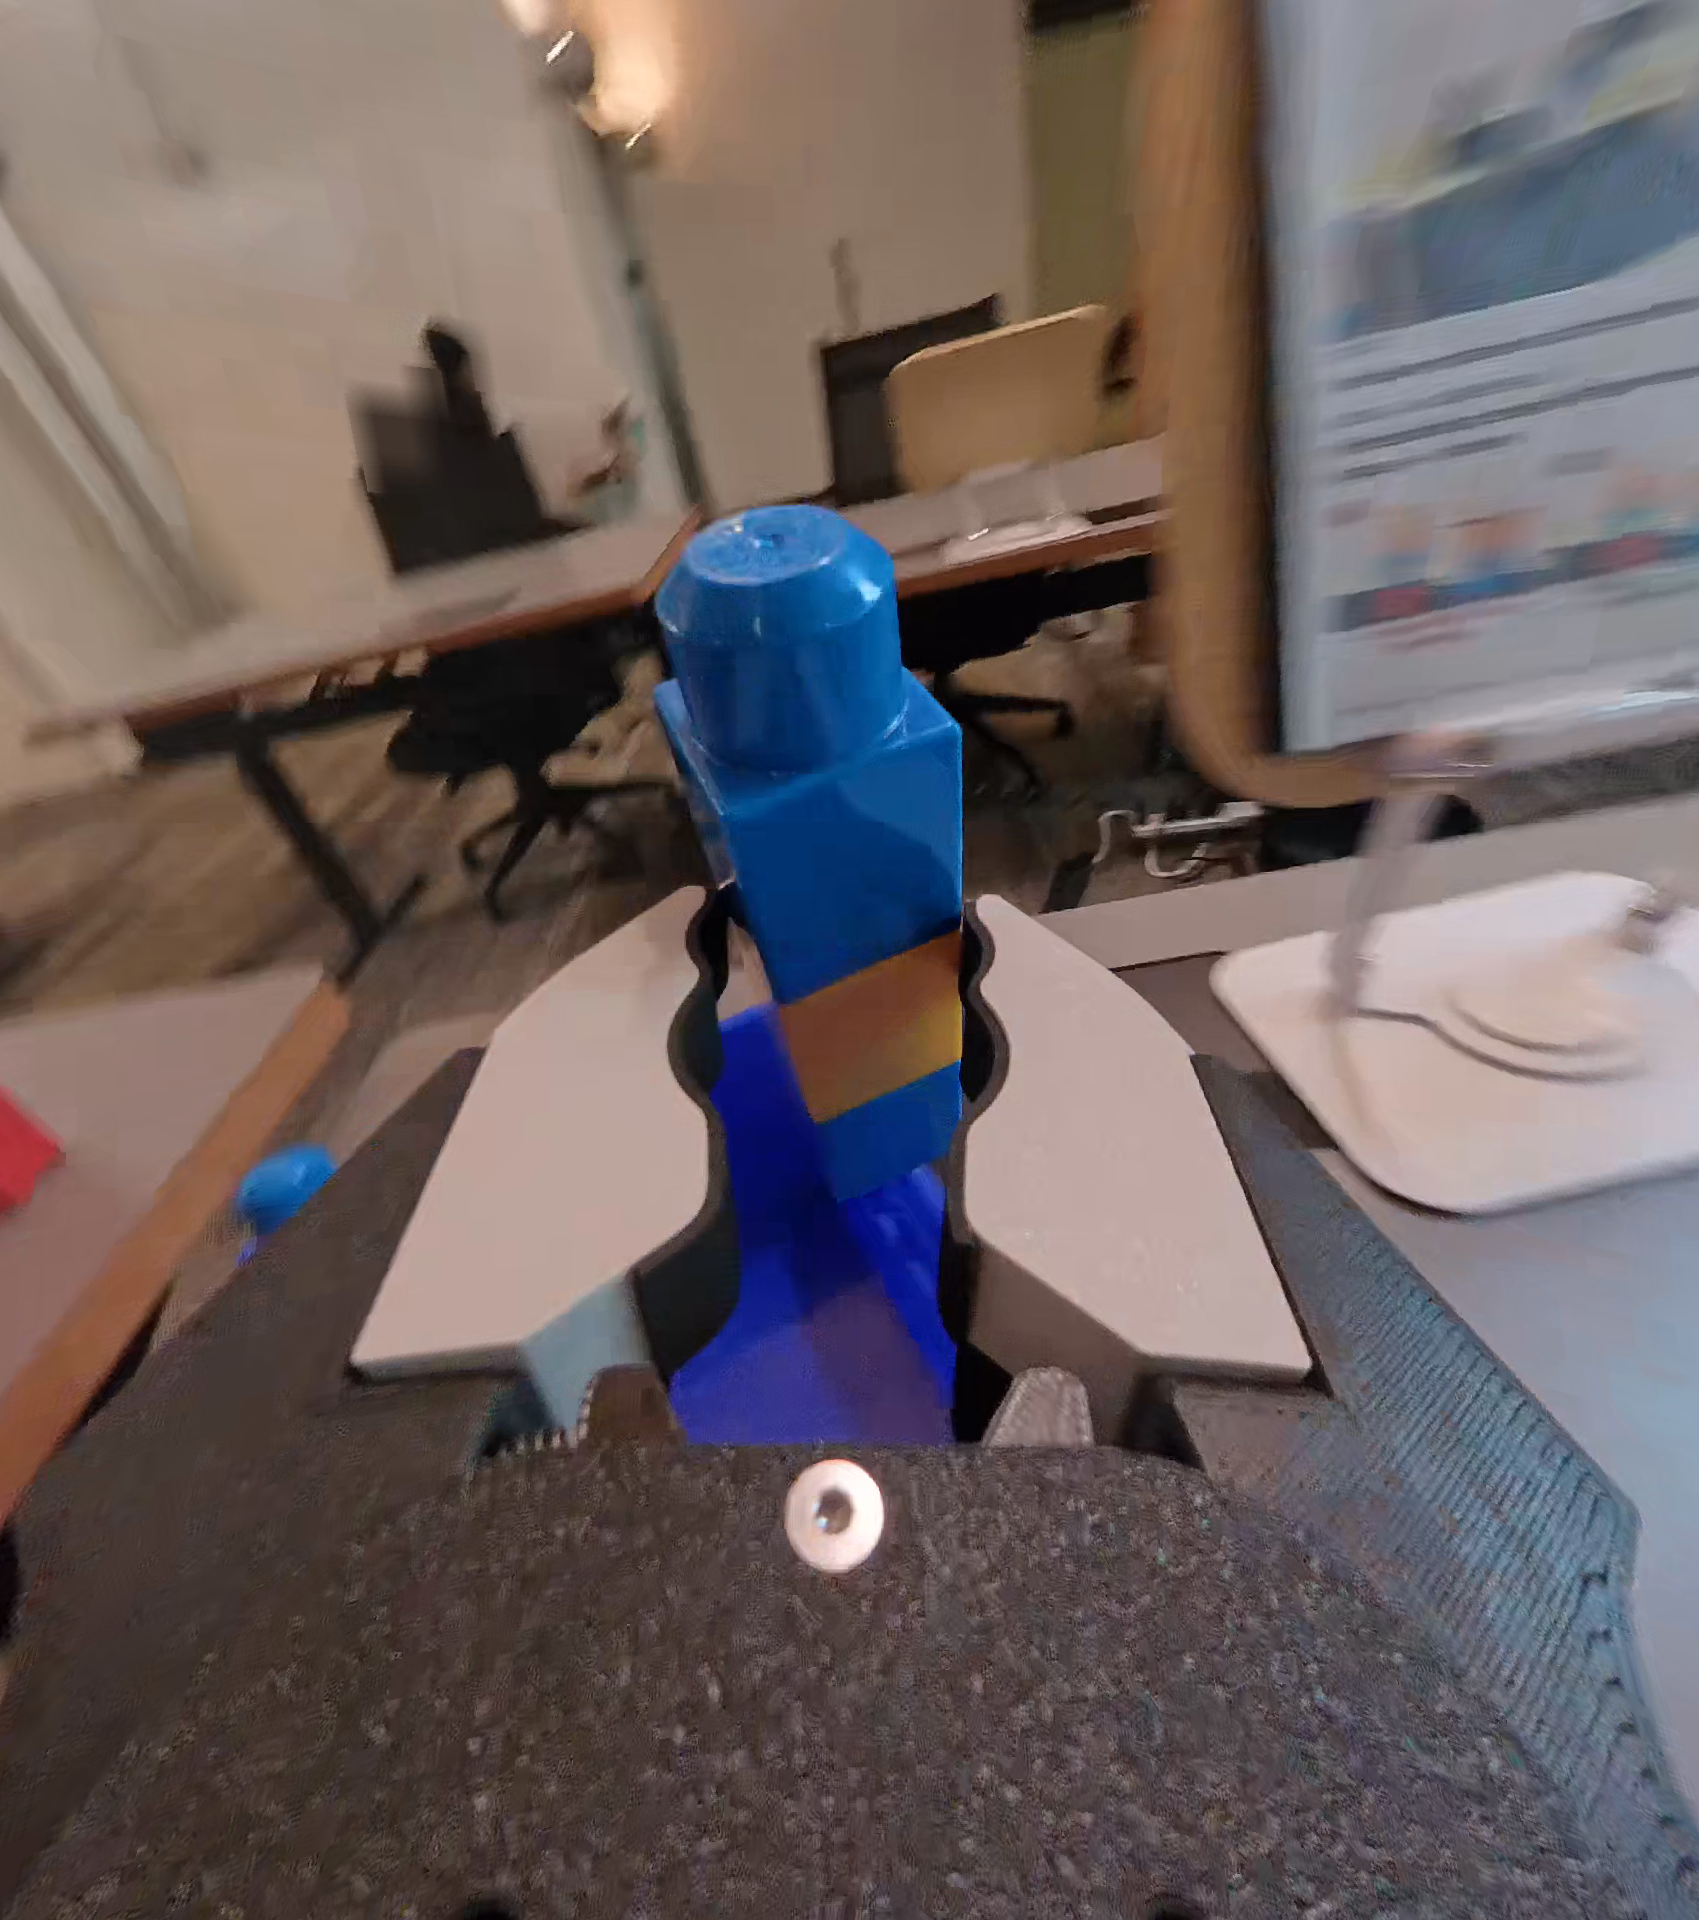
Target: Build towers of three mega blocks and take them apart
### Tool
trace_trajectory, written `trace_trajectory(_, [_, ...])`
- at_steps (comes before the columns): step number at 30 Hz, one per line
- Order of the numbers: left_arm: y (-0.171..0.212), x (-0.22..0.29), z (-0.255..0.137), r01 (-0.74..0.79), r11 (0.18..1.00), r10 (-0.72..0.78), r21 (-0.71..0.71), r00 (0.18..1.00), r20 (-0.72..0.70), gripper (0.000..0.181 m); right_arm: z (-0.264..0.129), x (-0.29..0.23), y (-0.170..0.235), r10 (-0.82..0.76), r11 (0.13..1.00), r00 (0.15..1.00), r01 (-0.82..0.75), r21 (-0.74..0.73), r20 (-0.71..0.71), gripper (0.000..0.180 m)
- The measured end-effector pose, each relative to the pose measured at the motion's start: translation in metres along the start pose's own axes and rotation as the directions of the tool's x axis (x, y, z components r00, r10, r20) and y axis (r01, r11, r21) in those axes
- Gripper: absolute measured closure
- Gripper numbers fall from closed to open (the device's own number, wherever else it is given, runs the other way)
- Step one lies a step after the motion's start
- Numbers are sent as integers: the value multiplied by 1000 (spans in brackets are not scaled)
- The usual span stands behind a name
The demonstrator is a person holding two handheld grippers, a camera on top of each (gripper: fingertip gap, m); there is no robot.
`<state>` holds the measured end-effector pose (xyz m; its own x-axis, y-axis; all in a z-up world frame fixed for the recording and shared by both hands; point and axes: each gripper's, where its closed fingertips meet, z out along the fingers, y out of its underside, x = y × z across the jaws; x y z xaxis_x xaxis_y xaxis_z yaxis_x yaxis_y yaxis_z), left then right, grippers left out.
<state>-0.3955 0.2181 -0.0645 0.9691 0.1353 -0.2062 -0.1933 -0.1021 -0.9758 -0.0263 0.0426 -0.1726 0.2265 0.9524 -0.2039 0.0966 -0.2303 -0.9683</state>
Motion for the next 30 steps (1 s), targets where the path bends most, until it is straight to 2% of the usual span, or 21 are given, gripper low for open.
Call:
trace_trajectory(2, [-25, 46, -31, -111, 992, 117, 62, 988, -105, 138, -1, 1, -3, -18, 1000, 1000, 19, 21, -17, 145])
trace_trajectory(5, [-34, 121, -81, -215, 971, 237, 105, 928, -287, 138, -3, 2, -13, -42, 996, 997, 46, 71, -61, 140])
trace_trajectory(9, [-16, 211, -144, -308, 938, 347, 163, 801, -487, 138, -4, -2, -38, -48, 988, 992, 64, 139, -118, 131])
trace_trajectory(13, [13, 268, -179, -391, 896, 439, 210, 715, -544, 138, 5, -25, -69, -85, 981, 989, 105, 161, -124, 128])
trace_trajectory(18, [48, 295, -186, -414, 888, 450, 200, 693, -563, 138, 39, -44, -61, -129, 985, 988, 137, 106, -83, 120])
trace_trajectory(23, [75, 292, -189, -452, 872, 474, 187, 689, -548, 141, 49, -33, -39, -121, 988, 988, 129, 86, -99, 125])
trace_trajectory(28, [77, 305, -199, -535, 800, 594, 271, 644, -483, 141, 49, -29, -34, -164, 983, 974, 174, 51, -157, 121])
trace_trajectory(30, [74, 310, -205, -557, 773, 631, 304, 627, -456, 141, 53, -29, -26, -190, 981, 967, 194, 7, -172, 128])
